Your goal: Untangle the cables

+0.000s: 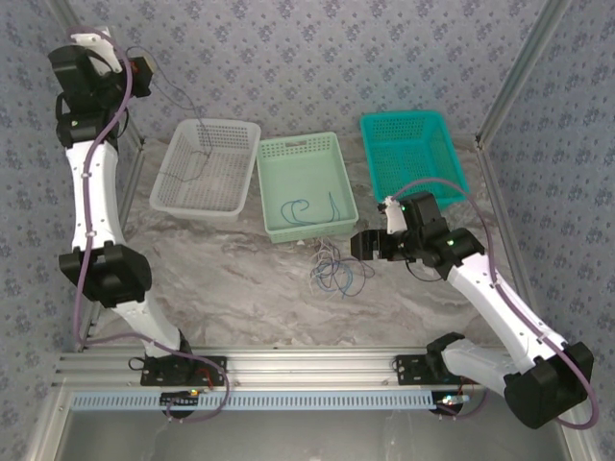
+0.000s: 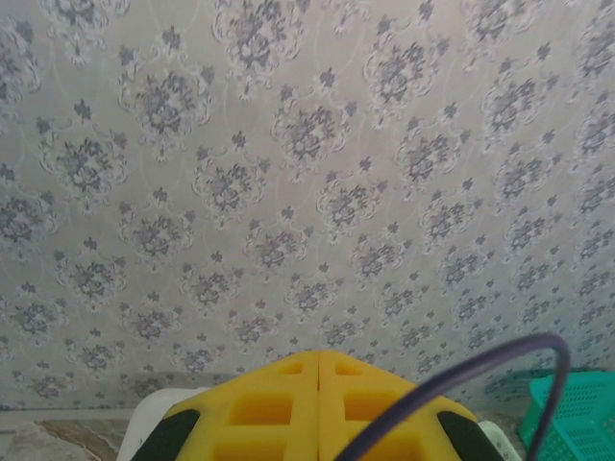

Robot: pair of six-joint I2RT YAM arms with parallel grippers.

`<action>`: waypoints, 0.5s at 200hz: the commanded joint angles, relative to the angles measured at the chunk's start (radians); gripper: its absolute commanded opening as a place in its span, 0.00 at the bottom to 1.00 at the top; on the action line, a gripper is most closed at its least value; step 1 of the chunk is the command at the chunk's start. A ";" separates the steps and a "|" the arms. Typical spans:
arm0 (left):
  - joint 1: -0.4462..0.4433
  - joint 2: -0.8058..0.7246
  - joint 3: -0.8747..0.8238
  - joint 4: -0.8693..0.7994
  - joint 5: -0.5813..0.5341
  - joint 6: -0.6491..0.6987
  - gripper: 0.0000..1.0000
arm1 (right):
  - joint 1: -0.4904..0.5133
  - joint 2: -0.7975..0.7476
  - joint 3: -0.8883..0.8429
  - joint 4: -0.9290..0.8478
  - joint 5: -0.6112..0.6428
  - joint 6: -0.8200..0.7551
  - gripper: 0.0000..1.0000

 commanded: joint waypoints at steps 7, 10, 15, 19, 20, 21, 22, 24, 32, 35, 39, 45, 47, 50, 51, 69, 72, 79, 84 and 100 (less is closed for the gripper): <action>-0.002 0.019 0.025 -0.004 0.041 -0.012 0.00 | -0.001 -0.013 -0.007 -0.015 0.019 0.012 0.86; -0.001 0.018 0.015 -0.001 0.043 -0.013 0.00 | -0.001 -0.013 -0.008 -0.014 0.019 0.013 0.86; -0.001 0.015 -0.011 0.004 0.048 -0.015 0.00 | -0.001 -0.012 -0.007 -0.013 0.019 0.014 0.86; -0.001 0.011 -0.033 0.013 0.051 -0.017 0.00 | -0.001 -0.011 -0.008 -0.012 0.019 0.014 0.86; -0.001 0.010 -0.039 0.016 0.052 -0.018 0.00 | -0.001 -0.011 -0.009 -0.012 0.019 0.014 0.86; -0.001 0.009 -0.047 0.018 0.053 -0.018 0.00 | -0.001 -0.011 -0.009 -0.011 0.019 0.014 0.86; -0.001 0.007 -0.055 0.020 0.054 -0.018 0.00 | -0.001 -0.011 -0.009 -0.012 0.019 0.014 0.86; -0.002 0.004 -0.071 0.026 0.056 -0.019 0.00 | -0.002 -0.011 -0.009 -0.011 0.019 0.013 0.86; -0.001 -0.010 -0.136 0.053 0.064 -0.025 0.00 | -0.001 -0.010 -0.010 -0.011 0.020 0.012 0.86; -0.001 -0.017 -0.155 0.065 0.066 -0.027 0.00 | -0.001 -0.008 -0.010 -0.011 0.020 0.012 0.86; -0.002 -0.027 -0.205 0.079 0.067 -0.032 0.00 | -0.001 -0.007 -0.011 -0.010 0.020 0.011 0.86; -0.001 -0.042 -0.265 0.105 0.068 -0.038 0.00 | -0.001 -0.004 -0.013 -0.010 0.022 0.011 0.86; -0.001 -0.048 -0.281 0.114 0.068 -0.038 0.00 | -0.001 -0.004 -0.013 -0.011 0.024 0.011 0.86; -0.002 -0.055 -0.311 0.127 0.068 -0.040 0.00 | 0.000 -0.002 -0.015 -0.011 0.025 0.011 0.86; -0.001 -0.059 -0.319 0.130 0.068 -0.040 0.00 | 0.000 -0.001 -0.015 -0.010 0.025 0.011 0.86; -0.001 -0.098 -0.460 0.189 0.063 -0.051 0.00 | 0.000 0.014 -0.020 -0.019 0.034 0.011 0.86; -0.001 -0.103 -0.478 0.194 0.064 -0.052 0.00 | 0.001 0.017 -0.021 -0.019 0.033 0.010 0.85; -0.001 -0.113 -0.512 0.203 0.070 -0.057 0.00 | 0.002 0.023 -0.025 -0.017 0.034 0.010 0.85; -0.002 -0.119 -0.535 0.208 0.071 -0.058 0.00 | 0.002 0.026 -0.027 -0.015 0.035 0.011 0.85; -0.004 -0.128 -0.591 0.212 0.068 -0.065 0.00 | 0.001 0.032 -0.036 0.000 0.031 0.015 0.85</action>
